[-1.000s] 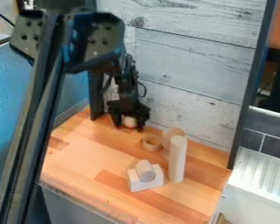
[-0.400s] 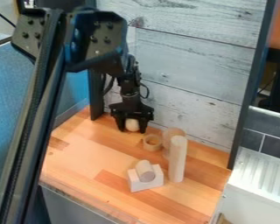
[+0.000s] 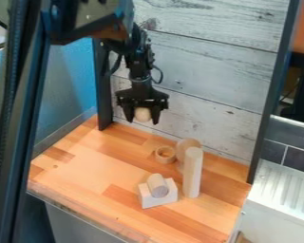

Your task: Put the ball on the cup

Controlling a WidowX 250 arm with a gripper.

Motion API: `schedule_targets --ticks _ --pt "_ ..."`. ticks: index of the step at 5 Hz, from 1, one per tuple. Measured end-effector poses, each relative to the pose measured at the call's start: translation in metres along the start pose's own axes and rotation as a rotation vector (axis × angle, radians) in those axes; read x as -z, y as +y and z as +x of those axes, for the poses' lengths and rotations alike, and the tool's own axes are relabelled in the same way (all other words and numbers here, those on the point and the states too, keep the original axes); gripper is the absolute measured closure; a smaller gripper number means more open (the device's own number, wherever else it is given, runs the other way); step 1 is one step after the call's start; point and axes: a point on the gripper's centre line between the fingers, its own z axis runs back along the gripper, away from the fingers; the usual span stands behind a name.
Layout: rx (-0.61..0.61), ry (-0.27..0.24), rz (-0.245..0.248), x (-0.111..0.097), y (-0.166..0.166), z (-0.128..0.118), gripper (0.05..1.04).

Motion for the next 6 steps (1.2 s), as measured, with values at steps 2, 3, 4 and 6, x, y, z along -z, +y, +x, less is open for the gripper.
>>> schedule_targets --ticks 2,3,4,6 --pt "0.050 0.061 0.007 -0.018 -0.019 -0.015 0.265" --pt "0.100 0.123 -0.017 -0.013 -0.040 -0.032 0.265" --pt "0.126 0.104 -0.040 -0.030 -0.054 -0.033 0.265" --pt "0.149 0.120 -0.064 -0.033 -0.074 -0.040 0.265"
